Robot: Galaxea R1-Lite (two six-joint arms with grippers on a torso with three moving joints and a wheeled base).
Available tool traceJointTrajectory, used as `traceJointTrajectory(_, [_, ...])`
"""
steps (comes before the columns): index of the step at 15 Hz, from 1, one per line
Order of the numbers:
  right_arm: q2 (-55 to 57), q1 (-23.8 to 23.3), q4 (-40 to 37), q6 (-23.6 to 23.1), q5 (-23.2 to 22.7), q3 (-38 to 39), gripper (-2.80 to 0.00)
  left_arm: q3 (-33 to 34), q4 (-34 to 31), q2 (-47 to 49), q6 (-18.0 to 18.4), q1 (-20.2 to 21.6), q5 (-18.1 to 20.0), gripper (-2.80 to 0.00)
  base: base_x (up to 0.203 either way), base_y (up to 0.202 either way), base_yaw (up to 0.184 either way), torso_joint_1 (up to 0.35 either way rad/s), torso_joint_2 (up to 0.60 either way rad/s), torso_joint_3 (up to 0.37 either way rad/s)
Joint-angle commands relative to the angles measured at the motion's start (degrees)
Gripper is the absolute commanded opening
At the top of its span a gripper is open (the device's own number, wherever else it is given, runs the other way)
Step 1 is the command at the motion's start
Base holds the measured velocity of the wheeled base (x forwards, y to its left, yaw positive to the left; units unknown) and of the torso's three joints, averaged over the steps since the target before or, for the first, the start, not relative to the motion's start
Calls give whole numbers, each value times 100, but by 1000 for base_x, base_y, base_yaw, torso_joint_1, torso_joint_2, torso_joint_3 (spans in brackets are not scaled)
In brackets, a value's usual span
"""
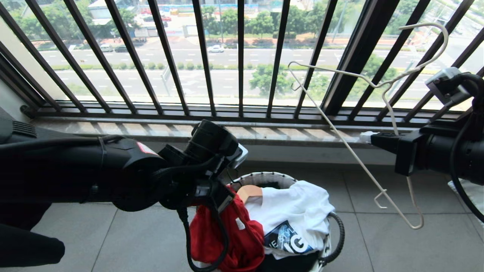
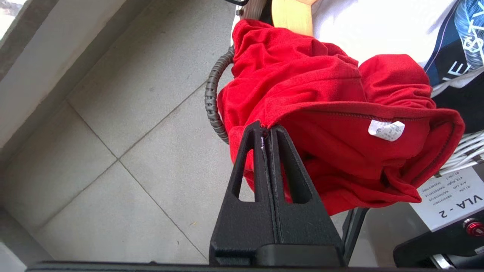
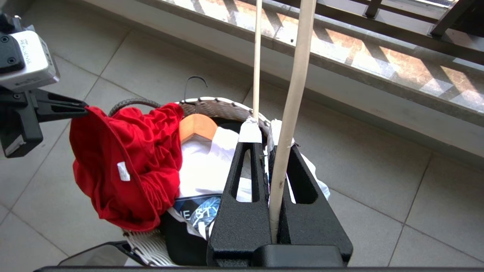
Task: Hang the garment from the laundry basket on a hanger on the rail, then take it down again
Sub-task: Pick up clothes from the basket
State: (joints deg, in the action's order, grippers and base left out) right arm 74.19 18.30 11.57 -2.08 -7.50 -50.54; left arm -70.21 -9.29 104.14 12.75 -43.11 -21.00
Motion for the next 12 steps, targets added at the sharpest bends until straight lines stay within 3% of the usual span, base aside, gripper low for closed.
traceJointTrajectory(1, [-1,-10,12,-2,-6,-8,-280,70,-3,205,70,-36,-9,-280,0,0,0,0,0,0])
traceJointTrajectory(10, [1,-10,12,-2,-15,-1,-280,227,-12,204,201,-58,-9,-280,0,0,0,0,0,0])
traceJointTrajectory(11, [-1,-10,12,-2,-15,-2,-280,216,-3,212,201,-58,-9,0,0,0,0,0,0,0])
traceJointTrajectory(12, [6,-10,3,-2,-15,1,-280,210,-3,203,201,-58,-9,0,0,0,0,0,0,0])
